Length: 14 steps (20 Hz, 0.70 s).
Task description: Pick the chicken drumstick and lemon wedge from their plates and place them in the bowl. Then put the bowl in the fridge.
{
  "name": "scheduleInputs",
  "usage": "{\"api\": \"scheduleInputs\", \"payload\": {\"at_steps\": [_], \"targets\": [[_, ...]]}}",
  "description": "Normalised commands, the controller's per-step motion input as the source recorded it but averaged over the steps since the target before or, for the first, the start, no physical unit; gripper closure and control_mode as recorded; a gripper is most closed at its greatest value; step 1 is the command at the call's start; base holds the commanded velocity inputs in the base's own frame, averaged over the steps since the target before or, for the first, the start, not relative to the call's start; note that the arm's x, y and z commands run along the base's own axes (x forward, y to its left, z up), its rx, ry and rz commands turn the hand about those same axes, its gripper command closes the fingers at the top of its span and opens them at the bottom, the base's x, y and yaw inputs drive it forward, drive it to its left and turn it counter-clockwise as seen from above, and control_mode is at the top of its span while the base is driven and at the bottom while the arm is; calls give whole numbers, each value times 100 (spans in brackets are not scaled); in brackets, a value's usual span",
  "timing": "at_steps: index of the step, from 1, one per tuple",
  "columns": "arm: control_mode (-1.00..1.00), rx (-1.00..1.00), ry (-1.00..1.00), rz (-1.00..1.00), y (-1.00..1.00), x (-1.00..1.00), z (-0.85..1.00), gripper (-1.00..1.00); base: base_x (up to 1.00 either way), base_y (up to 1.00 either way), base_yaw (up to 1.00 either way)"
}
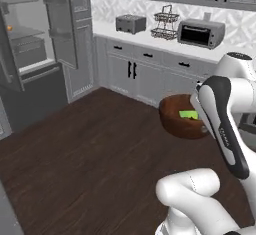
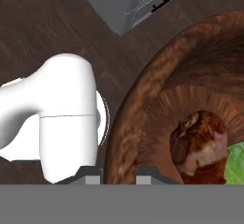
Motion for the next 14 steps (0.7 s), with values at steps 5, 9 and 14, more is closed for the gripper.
{"api": "scheduleInputs", "payload": {"at_steps": [5, 9, 14], "targets": [[100, 0, 0, 0, 0, 0, 0, 100, 100, -17, 65], [100, 0, 0, 0, 0, 0, 0, 100, 100, -28, 64], [100, 0, 0, 0, 0, 0, 0, 100, 100, -41, 61]]}}
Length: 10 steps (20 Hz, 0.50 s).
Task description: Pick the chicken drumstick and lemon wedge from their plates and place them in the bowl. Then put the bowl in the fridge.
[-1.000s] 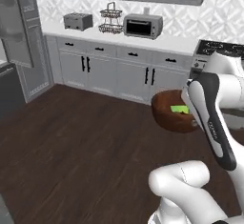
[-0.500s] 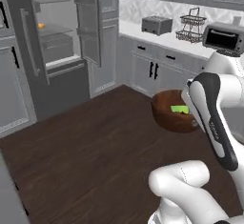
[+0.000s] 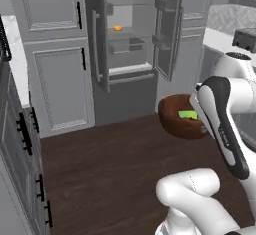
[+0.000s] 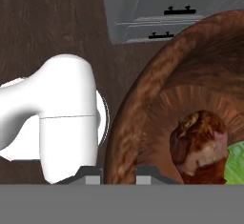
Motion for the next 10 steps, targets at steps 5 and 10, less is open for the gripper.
{"api": "scheduleInputs", "payload": {"at_steps": [5, 10], "targets": [[100, 0, 0, 0, 0, 0, 0, 100, 100, -65, 53], [100, 0, 0, 0, 0, 0, 0, 100, 81, -62, 24]]}}
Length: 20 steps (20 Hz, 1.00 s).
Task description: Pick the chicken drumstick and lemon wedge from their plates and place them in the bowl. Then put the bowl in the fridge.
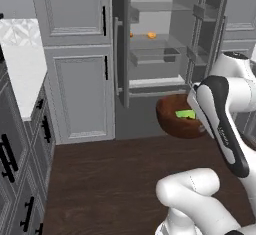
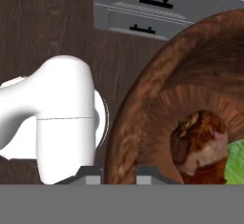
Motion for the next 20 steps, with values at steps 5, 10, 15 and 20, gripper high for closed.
{"api": "scheduleInputs", "payload": {"at_steps": [5, 10, 15, 20], "targets": [[100, 0, 0, 0, 0, 0, 0, 100, 63, -26, -13], [100, 0, 0, 0, 0, 0, 0, 100, 88, -21, -23], [100, 0, 0, 0, 0, 0, 0, 100, 85, -18, -30], [100, 0, 0, 0, 0, 0, 0, 100, 76, -44, -15]]}}
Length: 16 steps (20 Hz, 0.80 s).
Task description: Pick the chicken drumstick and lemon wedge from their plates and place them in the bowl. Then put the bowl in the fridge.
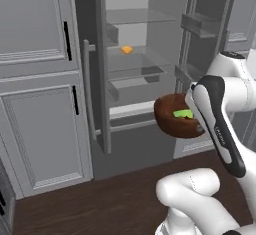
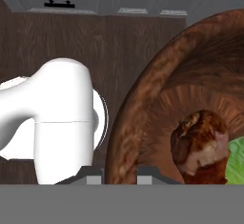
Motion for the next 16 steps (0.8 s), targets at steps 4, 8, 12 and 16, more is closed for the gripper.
{"api": "scheduleInputs", "payload": {"at_steps": [4, 8, 12, 16], "targets": [[100, 0, 0, 0, 0, 0, 0, 100, 79, -64, 0], [100, 0, 0, 0, 0, 0, 0, 100, 79, -47, 2], [100, 0, 0, 0, 0, 0, 0, 100, 96, -9, 16], [100, 0, 0, 0, 0, 0, 0, 100, 93, -6, 19]]}}
